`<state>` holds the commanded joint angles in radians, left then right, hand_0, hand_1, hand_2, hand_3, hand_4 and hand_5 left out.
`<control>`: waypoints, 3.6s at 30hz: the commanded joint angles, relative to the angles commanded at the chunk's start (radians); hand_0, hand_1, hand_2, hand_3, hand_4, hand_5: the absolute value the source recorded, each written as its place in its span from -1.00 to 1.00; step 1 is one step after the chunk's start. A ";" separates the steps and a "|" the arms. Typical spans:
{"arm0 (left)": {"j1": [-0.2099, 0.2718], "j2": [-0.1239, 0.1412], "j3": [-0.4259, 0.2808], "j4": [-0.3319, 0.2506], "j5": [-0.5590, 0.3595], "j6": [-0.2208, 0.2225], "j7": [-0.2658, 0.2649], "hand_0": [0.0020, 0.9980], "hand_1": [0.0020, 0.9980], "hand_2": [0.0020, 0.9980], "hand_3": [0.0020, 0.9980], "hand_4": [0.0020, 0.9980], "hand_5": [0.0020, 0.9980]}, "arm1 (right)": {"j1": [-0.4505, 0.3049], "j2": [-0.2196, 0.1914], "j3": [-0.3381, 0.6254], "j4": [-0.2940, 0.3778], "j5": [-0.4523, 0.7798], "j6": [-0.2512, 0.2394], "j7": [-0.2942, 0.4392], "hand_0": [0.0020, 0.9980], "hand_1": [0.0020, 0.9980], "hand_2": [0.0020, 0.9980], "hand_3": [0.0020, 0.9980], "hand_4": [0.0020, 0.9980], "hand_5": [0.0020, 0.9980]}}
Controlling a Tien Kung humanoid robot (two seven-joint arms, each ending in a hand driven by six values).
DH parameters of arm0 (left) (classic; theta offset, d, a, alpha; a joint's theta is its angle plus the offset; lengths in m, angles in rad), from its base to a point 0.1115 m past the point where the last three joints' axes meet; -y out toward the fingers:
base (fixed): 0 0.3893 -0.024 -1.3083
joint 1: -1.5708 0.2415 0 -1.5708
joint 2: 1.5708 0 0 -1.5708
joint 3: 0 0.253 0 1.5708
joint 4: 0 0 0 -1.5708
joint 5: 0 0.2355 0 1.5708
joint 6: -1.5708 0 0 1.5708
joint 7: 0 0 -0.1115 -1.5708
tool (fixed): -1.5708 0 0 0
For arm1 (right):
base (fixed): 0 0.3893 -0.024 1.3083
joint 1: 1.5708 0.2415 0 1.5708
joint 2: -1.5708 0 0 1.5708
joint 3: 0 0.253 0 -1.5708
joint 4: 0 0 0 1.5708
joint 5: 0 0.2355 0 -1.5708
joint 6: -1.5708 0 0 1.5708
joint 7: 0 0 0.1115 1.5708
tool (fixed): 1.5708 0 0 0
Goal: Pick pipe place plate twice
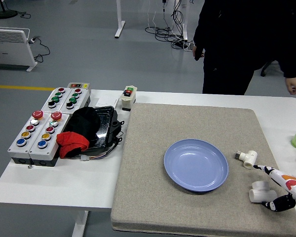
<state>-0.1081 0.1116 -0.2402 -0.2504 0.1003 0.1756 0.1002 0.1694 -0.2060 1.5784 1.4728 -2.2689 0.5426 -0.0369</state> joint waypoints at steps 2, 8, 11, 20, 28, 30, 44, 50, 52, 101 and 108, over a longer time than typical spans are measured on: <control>0.001 0.000 -0.001 0.000 0.002 0.000 0.001 0.24 0.17 0.03 0.17 -0.47 1.00 | 0.002 0.000 -0.003 -0.014 0.000 0.002 0.008 0.90 0.82 0.94 0.92 0.52 -0.91; 0.001 0.001 0.002 0.000 -0.002 -0.001 -0.001 0.24 0.17 0.03 0.17 -0.47 1.00 | 0.005 0.000 -0.004 -0.033 0.000 0.006 0.030 0.63 0.57 0.67 0.70 0.35 -1.00; 0.000 0.001 0.004 -0.001 -0.004 -0.001 -0.001 0.24 0.17 0.03 0.17 -0.47 1.00 | 0.004 0.002 -0.003 -0.037 0.000 -0.002 0.030 0.24 0.32 0.35 0.50 0.19 -1.00; -0.002 0.001 0.009 -0.001 -0.012 -0.001 -0.004 0.24 0.17 0.03 0.17 -0.47 1.00 | 0.006 0.006 0.004 -0.044 0.000 -0.037 0.038 -0.07 0.12 0.20 0.41 0.08 -1.00; -0.004 0.002 0.009 -0.001 -0.012 -0.002 -0.003 0.24 0.17 0.03 0.17 -0.47 1.00 | 0.009 0.001 0.007 -0.020 0.020 -0.088 0.055 -0.19 0.01 0.12 0.27 -0.06 -1.00; -0.004 0.002 0.009 -0.001 -0.012 -0.002 -0.003 0.24 0.17 0.03 0.17 -0.47 1.00 | 0.013 0.001 -0.003 -0.014 0.027 -0.113 0.072 -0.19 0.01 0.12 0.27 -0.06 -1.00; -0.004 0.001 0.015 -0.002 -0.025 -0.002 -0.007 0.24 0.17 0.03 0.17 -0.47 1.00 | 0.207 0.080 -0.198 -0.091 0.070 -0.187 0.090 -0.15 0.03 0.12 0.24 -0.11 -1.00; -0.003 0.002 0.017 -0.001 -0.029 -0.002 -0.008 0.24 0.17 0.03 0.17 -0.47 1.00 | 0.275 0.122 -0.270 -0.205 0.063 -0.233 0.097 0.31 0.33 0.31 0.32 -0.09 -1.00; -0.003 0.002 0.016 -0.001 -0.028 -0.002 -0.008 0.24 0.17 0.03 0.17 -0.47 1.00 | 0.289 0.133 -0.283 -0.236 0.051 -0.243 0.098 0.63 0.59 0.72 0.57 0.11 -1.00; -0.011 0.002 0.018 0.000 -0.035 0.001 -0.009 0.25 0.17 0.02 0.17 -0.46 1.00 | 0.331 0.105 0.004 -0.451 0.091 -0.226 0.039 0.98 0.85 0.99 0.91 0.50 -0.60; -0.011 0.001 0.022 0.001 -0.044 0.003 -0.012 0.25 0.17 0.02 0.17 -0.46 1.00 | 0.371 0.123 0.006 -0.538 0.056 -0.227 0.036 0.98 0.85 0.98 0.89 0.50 -0.59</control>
<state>-0.1191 0.1122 -0.2186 -0.2497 0.0560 0.1782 0.0883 0.5401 -0.0831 1.5840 0.9346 -2.2130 0.3156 -0.0010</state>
